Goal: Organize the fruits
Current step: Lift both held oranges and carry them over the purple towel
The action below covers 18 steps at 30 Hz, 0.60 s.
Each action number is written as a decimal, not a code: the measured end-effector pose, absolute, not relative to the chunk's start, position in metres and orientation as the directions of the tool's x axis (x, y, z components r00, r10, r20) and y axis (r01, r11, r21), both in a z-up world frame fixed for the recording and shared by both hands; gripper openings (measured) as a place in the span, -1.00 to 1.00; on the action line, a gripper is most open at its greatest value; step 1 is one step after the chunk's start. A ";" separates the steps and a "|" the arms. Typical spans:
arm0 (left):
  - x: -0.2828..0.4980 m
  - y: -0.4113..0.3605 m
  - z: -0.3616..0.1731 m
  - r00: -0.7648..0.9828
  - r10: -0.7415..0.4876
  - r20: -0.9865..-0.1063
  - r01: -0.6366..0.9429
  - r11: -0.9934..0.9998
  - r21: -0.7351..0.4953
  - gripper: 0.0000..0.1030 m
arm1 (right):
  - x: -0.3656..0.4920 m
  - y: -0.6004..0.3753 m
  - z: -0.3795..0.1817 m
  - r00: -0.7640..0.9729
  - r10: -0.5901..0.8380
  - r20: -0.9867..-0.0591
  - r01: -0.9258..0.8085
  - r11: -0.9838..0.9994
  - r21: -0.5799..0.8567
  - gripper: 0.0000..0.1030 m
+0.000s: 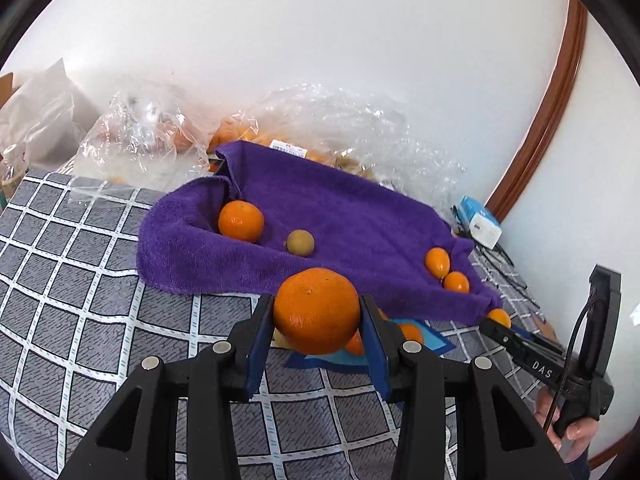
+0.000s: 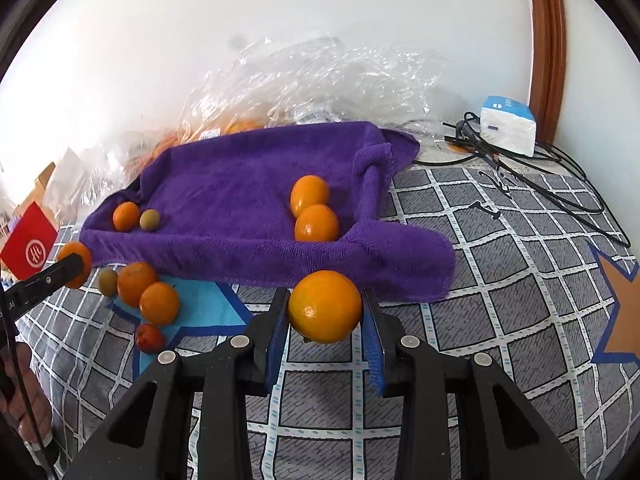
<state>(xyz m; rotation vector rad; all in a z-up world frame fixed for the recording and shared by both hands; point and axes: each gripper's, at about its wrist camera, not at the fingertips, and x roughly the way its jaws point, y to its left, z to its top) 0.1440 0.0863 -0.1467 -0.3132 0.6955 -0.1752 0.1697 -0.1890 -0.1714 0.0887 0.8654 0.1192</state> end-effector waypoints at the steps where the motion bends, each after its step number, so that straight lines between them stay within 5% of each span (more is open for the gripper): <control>1: 0.143 0.088 -0.145 0.761 -0.265 -0.593 0.056 0.936 -0.346 -0.23 | 0.169 -0.189 -0.171 0.645 0.141 -0.751 -0.069 0.990 0.127 -0.32; 18: 0.137 0.107 -0.128 0.804 -0.180 -0.567 -0.003 0.952 -0.306 -0.23 | 0.174 -0.206 -0.131 0.667 0.119 -0.736 -0.011 0.989 0.150 -0.32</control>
